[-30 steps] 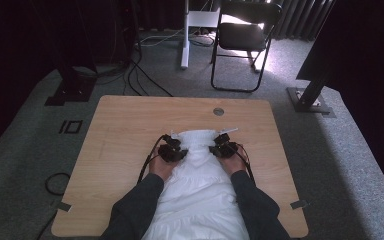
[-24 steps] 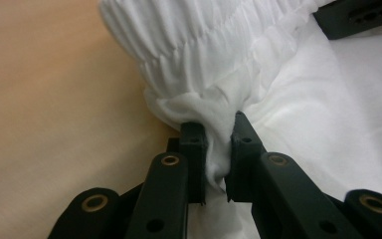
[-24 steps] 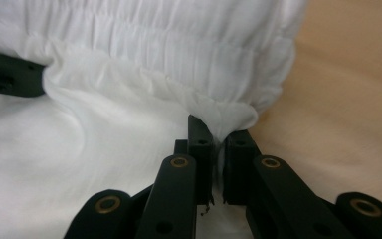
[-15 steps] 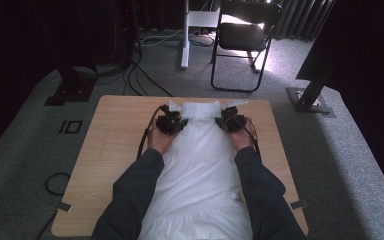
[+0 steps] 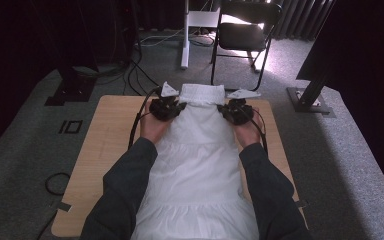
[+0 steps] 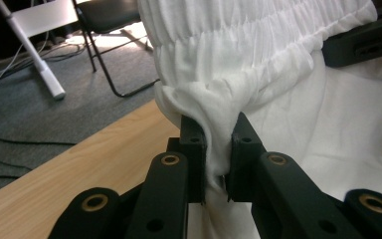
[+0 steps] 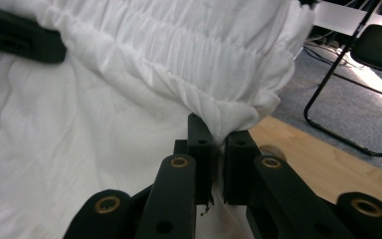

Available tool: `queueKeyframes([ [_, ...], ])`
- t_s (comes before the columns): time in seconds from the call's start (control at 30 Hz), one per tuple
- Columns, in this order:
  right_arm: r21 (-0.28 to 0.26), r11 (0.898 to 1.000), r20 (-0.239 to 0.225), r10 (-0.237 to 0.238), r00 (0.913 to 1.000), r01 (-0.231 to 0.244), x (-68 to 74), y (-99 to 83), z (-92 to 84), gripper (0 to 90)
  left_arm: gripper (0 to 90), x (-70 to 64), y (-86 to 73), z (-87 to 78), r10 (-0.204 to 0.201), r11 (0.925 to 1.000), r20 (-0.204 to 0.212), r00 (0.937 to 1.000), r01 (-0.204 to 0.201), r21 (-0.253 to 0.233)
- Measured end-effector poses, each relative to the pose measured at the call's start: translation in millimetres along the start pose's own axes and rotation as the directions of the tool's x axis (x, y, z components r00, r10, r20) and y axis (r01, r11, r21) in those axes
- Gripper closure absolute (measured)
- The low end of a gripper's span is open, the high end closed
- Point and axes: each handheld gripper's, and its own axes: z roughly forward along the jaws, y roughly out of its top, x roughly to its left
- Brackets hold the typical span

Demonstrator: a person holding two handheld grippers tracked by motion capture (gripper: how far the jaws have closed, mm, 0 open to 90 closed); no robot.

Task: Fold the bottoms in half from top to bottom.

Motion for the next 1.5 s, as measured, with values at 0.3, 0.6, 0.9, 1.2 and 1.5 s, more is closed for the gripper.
queueKeyframes([
  [0.3,-0.024,0.999,-0.11,-0.048,0.9928,0.045,47.3,-53.5,-71.0,84.8,81.1,-58.5,-42.2,-67.9,0.095,0.9954,0.097,0.9907,-0.094,-0.016],
  [0.6,0.058,0.997,-0.201,-0.04,0.9789,0.052,97.2,-132.5,-99.8,84.2,79.9,-118.4,-142.7,-94.9,0.08,0.9919,0.175,0.9814,-0.096,0.084],
  [0.9,0.301,0.946,-0.21,-0.053,0.9763,0.116,130.6,-207.6,-56.3,83.7,78.1,-130.8,-211.8,-57.9,0.018,0.9464,0.2,0.9796,-0.081,0.313],
  [1.2,0.31,0.945,-0.221,-0.032,0.9746,0.101,120.9,-203.8,-42.9,83.2,78.3,-124.4,-211.3,-47.6,0.035,0.9547,0.185,0.9822,-0.087,0.284],
  [1.5,0.316,0.944,-0.163,-0.049,0.9853,0.099,91.5,-179.7,-0.8,81.7,78.3,-94.0,-189.1,-8.0,0.043,0.9532,0.127,0.9909,-0.079,0.292],
])
